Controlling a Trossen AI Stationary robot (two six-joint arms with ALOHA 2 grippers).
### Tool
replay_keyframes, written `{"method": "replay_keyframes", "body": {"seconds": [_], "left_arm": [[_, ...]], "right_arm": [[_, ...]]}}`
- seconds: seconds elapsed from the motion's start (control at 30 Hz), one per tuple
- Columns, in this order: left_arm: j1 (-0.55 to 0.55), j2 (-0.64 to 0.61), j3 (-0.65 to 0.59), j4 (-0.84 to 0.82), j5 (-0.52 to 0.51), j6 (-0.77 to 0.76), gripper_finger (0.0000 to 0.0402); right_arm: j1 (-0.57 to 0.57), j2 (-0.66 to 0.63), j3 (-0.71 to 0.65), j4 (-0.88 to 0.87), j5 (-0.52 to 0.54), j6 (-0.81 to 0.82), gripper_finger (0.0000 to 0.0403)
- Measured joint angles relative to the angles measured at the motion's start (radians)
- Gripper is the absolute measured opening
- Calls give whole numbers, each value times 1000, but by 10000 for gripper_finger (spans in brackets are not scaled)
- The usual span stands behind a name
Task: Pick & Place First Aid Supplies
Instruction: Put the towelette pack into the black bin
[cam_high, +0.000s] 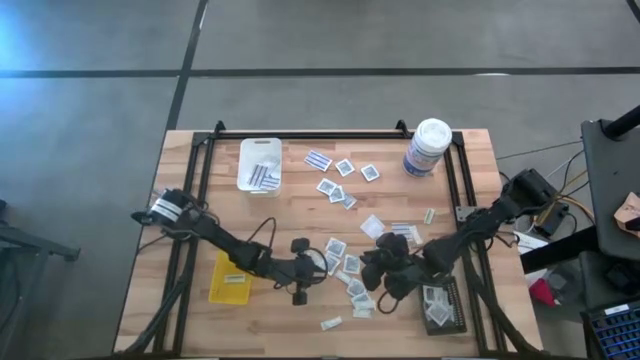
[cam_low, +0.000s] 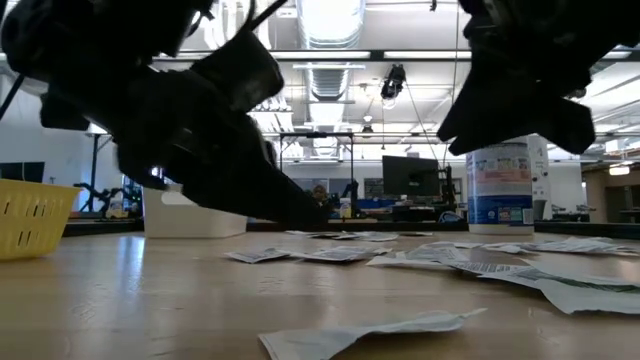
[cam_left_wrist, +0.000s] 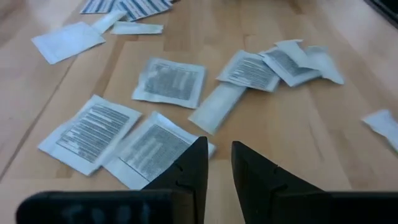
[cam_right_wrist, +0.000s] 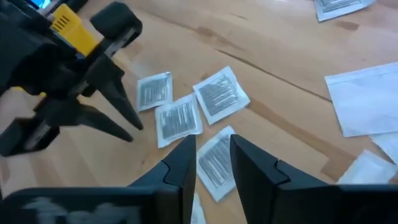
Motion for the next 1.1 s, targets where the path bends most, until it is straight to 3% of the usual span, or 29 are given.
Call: {"method": "replay_keyframes", "body": {"seconds": [0.23,0.43,1.1], "left_arm": [[24,15,2,-42,-51,-60,78],[28,20,-2,-86,-46,-128,78],[28,19,-4,-132,-15,-187,78]], "right_arm": [[-45,37,0,90,-60,-43,101],[-96,125,1,278,-93,-116,99],[-160,165,4,305,-198,-38,133]]}}
